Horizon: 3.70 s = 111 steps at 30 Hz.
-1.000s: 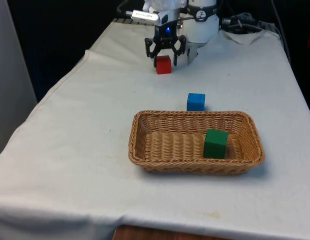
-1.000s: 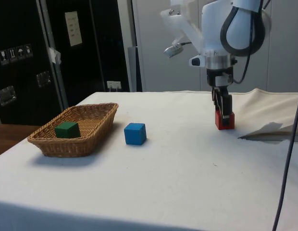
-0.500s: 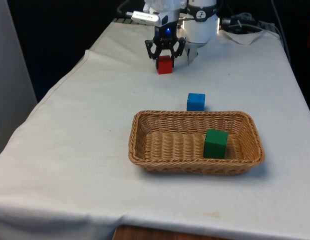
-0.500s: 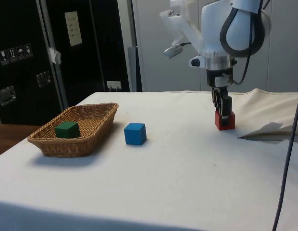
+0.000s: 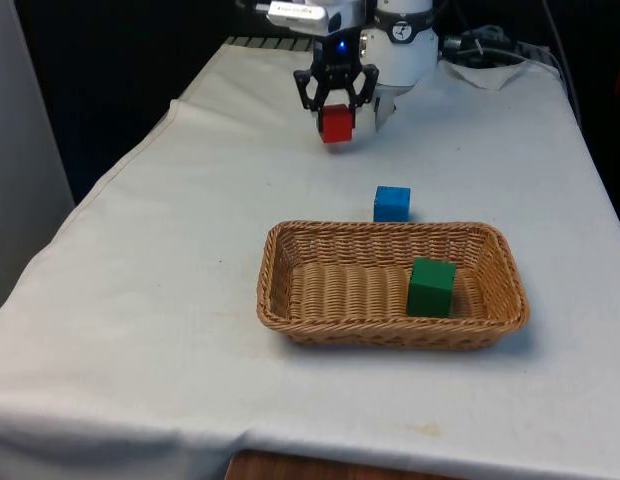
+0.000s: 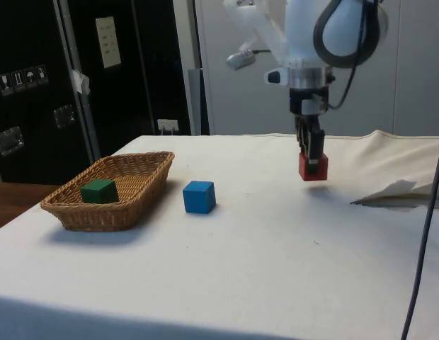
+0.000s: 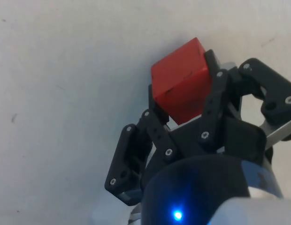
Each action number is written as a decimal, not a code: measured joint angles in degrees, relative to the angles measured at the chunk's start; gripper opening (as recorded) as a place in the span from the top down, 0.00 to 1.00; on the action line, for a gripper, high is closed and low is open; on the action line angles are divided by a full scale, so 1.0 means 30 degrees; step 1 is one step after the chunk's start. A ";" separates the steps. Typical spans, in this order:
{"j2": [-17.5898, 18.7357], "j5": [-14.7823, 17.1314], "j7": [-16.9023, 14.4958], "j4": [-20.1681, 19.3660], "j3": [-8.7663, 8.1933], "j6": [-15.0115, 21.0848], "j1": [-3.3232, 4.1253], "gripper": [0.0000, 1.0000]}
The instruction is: Pick up exactly two blocks and place them into the basket.
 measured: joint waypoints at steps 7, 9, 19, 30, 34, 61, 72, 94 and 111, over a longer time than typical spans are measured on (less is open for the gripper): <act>-0.0477 0.0000 0.0191 0.1031 0.0363 -0.1337 0.0000 0.98; -0.0477 0.0000 0.0248 0.1318 0.0477 -0.1509 0.0000 0.98; -0.0516 0.0191 0.0382 0.2884 0.0993 -0.2865 0.0000 0.98; -0.0382 0.0592 0.0439 0.5118 0.1623 -0.4736 0.0000 0.98; -0.0248 0.0726 0.0439 0.5691 0.1795 -0.5118 0.0000 0.98; 0.3629 0.3151 -0.0516 1.1516 0.2979 -0.6933 0.0000 0.98; 0.5462 0.4202 -0.1146 1.3961 0.3132 -0.7448 0.0000 0.98; 0.8804 0.6494 -0.2215 1.8354 0.3323 -0.7792 0.0000 0.98; 1.2013 0.9148 -0.3056 2.1658 0.3476 -0.7792 -0.0076 0.98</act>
